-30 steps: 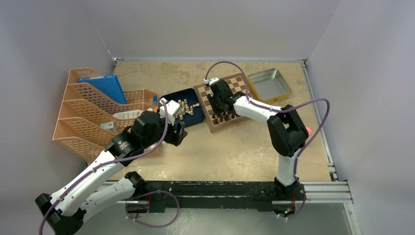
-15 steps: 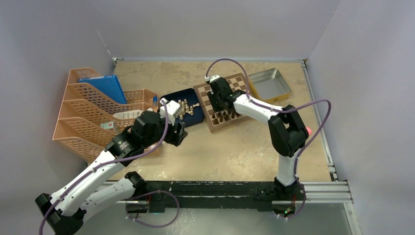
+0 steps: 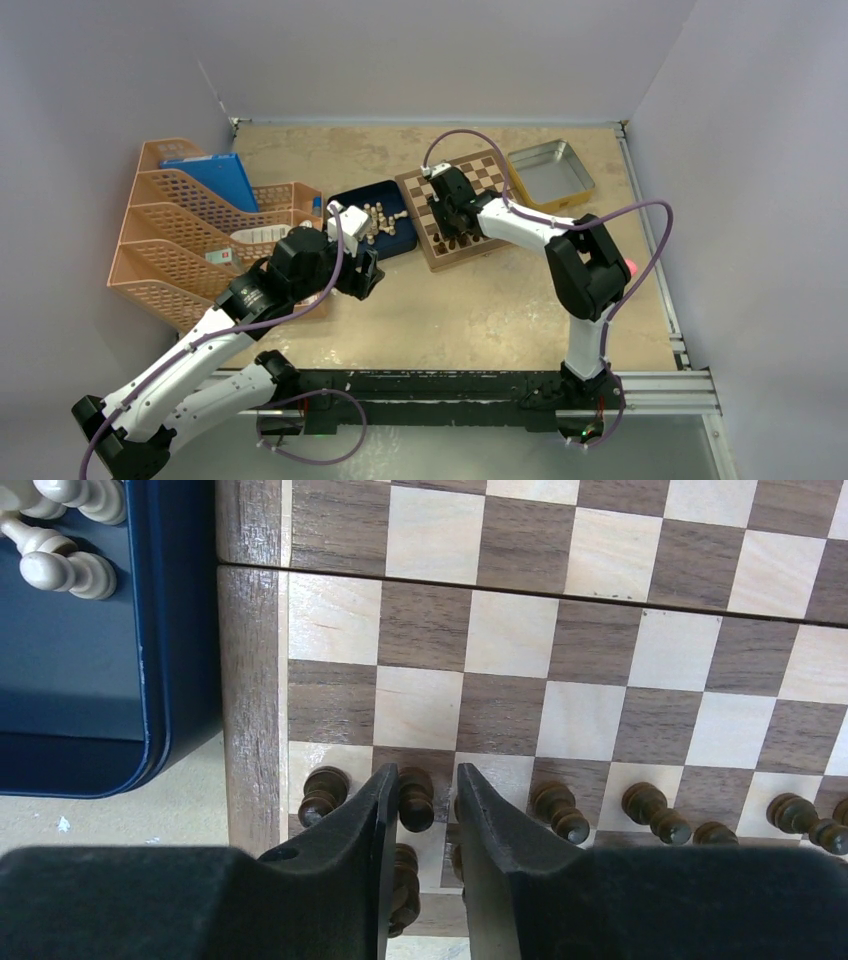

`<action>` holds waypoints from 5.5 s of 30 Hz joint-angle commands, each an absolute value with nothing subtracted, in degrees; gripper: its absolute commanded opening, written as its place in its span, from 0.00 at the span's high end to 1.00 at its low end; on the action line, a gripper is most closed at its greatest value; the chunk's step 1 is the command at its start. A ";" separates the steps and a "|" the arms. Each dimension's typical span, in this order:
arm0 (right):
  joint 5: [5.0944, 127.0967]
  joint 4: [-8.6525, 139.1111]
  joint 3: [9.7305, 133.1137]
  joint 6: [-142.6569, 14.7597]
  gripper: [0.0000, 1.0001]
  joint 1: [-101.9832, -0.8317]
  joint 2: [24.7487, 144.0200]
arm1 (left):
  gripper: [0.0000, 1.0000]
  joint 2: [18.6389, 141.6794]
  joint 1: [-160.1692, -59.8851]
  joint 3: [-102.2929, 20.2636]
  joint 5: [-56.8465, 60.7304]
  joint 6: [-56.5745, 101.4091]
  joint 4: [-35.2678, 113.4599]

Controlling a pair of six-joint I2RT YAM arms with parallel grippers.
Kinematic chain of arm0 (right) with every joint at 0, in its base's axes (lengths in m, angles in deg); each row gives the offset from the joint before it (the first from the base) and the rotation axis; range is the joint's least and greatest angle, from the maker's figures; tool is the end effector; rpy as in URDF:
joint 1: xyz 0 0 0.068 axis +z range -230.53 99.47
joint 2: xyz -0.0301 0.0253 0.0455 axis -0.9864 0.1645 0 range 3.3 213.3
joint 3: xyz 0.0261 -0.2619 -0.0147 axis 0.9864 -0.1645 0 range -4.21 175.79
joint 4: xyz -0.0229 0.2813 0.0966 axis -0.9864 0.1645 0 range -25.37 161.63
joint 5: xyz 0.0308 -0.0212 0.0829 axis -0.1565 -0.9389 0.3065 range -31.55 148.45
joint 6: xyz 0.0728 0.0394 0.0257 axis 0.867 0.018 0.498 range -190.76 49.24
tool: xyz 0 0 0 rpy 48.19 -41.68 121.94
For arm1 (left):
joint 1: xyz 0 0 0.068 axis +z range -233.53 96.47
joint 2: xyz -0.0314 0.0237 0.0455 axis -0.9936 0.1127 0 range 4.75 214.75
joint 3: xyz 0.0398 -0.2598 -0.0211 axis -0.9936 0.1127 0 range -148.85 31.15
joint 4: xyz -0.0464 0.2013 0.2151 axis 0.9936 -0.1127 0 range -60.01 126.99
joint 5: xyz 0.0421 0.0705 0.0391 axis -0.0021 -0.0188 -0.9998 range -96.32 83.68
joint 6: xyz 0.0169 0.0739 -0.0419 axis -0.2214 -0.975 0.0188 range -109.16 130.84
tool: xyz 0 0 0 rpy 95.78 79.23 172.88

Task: Set up the chess pieces on the board
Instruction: Place the chess piece on the chessboard, then adjust the chess piece on the chessboard.

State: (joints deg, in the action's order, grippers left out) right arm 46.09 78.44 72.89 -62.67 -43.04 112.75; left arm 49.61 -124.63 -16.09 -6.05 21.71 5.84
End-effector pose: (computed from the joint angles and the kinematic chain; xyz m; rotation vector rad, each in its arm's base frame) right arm 0.3907 0.2790 0.1448 -0.4978 2.3030 0.1319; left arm 0.1902 -0.1665 0.2923 0.5560 2.0471 -0.5547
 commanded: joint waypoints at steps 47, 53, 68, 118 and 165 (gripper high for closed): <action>41.98 76.07 76.72 -60.54 0.68 -44.13 105.79 | 0.34 49.20 -124.45 -16.92 -5.14 21.12 7.39; 34.59 79.20 78.49 -61.30 0.68 -47.72 105.00 | 0.34 49.13 -124.41 -17.10 -4.21 21.12 7.52; 37.87 83.38 75.03 -61.00 0.70 -57.72 104.73 | 0.34 48.94 -124.43 -17.23 -2.49 21.13 7.40; 48.91 85.77 72.88 -64.30 0.75 -59.89 110.60 | 0.34 50.01 -124.45 -17.18 -3.00 21.19 7.30; 50.49 82.85 76.84 -63.03 0.73 -59.96 114.00 | 0.34 50.79 -124.40 -17.08 -3.51 21.03 7.38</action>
State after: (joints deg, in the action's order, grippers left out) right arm 49.64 83.11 74.83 -63.30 -59.72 114.30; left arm 50.95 -124.63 -16.09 -3.36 21.71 5.84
